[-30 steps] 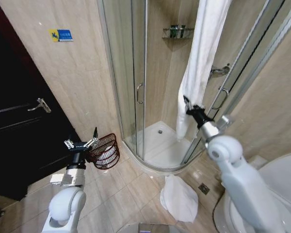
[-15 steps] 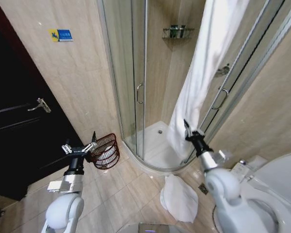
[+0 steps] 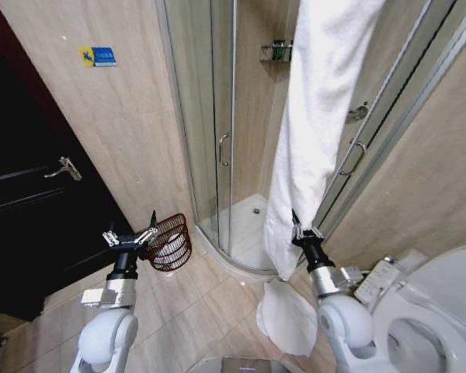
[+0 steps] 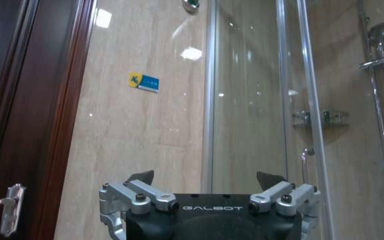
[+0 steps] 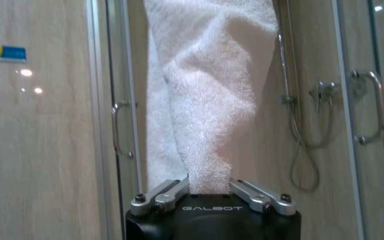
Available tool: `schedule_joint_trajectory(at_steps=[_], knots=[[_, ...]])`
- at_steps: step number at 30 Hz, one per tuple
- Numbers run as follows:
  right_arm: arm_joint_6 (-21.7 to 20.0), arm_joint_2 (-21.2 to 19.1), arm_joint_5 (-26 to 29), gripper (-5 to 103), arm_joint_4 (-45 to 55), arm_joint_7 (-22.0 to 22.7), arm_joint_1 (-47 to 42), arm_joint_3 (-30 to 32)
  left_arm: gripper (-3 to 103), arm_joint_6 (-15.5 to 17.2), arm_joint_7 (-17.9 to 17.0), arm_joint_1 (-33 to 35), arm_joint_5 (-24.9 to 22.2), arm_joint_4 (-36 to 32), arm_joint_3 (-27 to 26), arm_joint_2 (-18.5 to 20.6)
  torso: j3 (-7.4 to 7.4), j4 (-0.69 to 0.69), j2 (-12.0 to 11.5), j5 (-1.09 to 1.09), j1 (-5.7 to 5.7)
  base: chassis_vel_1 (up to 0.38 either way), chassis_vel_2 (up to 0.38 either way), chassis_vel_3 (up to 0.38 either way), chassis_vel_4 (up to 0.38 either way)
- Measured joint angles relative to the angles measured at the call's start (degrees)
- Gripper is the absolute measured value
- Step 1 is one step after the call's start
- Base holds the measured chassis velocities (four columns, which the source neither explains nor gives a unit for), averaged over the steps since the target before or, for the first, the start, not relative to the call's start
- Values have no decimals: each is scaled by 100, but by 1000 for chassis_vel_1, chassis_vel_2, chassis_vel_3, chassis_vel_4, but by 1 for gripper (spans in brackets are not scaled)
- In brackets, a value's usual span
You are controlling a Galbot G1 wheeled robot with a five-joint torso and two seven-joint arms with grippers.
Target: Discard the used towel into the hamper.
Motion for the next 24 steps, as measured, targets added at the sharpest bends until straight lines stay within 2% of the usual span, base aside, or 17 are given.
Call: schedule_joint_trajectory(at_steps=[4, 12, 24], knots=[[330, 135, -245, 5, -379, -63, -153, 50, 100, -5, 8, -22, -22, 54, -1, -10, 0, 0, 0, 1, 0, 0, 0, 0, 0], [731, 188, -373, 5, -664, -161, -566, 122, 100, -1, 29, -105, -27, 151, 30, -14, 0, 0, 0, 1, 0, 0, 0, 0, 0], [898, 305, -605, 5, -280, -114, -767, 78, 100, 6, 30, -142, -87, 258, 33, -8, 0, 0, 0, 1, 0, 0, 0, 0, 0]])
